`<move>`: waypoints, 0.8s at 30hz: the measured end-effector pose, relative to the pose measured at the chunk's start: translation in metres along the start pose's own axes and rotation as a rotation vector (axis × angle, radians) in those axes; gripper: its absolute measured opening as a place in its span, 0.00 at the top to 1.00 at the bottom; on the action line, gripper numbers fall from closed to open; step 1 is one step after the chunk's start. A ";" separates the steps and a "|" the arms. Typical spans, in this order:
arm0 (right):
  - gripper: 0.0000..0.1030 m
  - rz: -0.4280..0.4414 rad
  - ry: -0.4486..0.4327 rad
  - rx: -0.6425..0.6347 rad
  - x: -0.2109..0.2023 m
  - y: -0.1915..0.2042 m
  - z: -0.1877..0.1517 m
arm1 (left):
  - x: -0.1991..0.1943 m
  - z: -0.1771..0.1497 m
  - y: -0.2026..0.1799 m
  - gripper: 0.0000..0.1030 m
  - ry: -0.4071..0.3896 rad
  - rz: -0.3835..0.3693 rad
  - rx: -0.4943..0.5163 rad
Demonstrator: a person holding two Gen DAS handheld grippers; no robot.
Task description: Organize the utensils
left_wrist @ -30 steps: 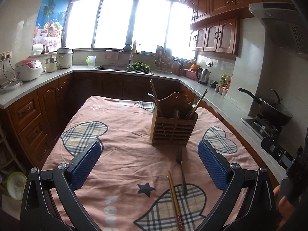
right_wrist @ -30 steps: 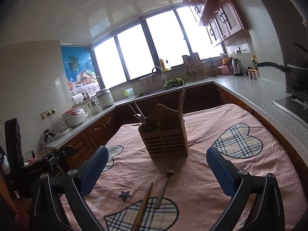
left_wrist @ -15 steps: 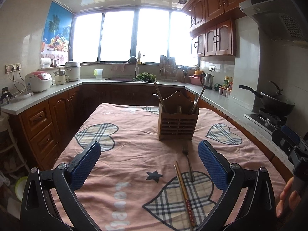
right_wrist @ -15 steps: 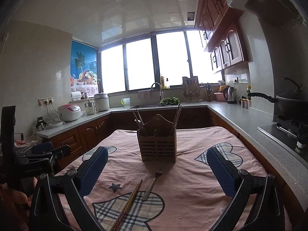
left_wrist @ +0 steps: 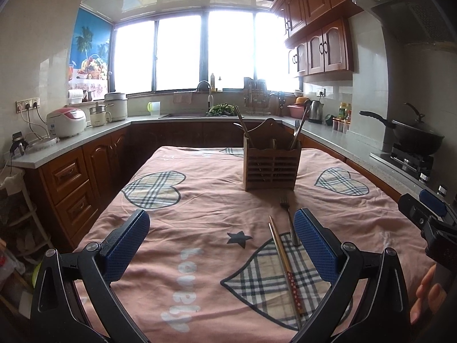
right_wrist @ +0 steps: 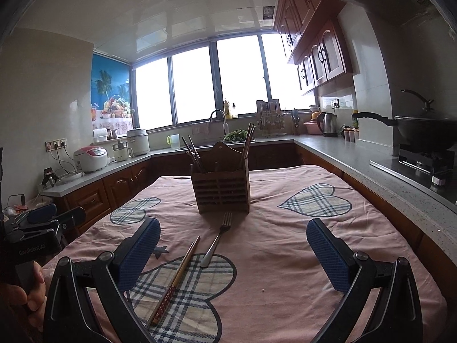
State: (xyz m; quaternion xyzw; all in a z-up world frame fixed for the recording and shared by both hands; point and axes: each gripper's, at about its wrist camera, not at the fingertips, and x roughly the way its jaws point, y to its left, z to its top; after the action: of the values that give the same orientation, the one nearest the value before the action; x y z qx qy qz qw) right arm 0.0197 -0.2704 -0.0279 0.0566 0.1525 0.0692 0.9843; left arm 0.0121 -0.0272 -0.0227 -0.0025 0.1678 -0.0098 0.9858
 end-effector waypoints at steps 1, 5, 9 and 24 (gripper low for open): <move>0.00 -0.002 0.003 0.004 0.000 -0.001 0.000 | 0.000 0.000 0.000 0.00 0.002 0.000 0.000; 0.00 -0.006 0.012 0.012 0.000 -0.001 -0.002 | -0.002 -0.001 0.001 0.00 0.007 0.002 0.000; 0.00 -0.004 0.010 0.007 -0.001 0.000 -0.003 | -0.004 -0.001 0.001 0.00 0.010 0.003 0.000; 0.00 -0.001 0.026 0.013 0.003 0.000 -0.006 | -0.001 -0.002 0.003 0.00 0.029 0.000 -0.007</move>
State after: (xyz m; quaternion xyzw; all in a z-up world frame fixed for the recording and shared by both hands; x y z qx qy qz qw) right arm 0.0208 -0.2696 -0.0350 0.0621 0.1658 0.0685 0.9818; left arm 0.0101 -0.0242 -0.0240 -0.0059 0.1820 -0.0092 0.9832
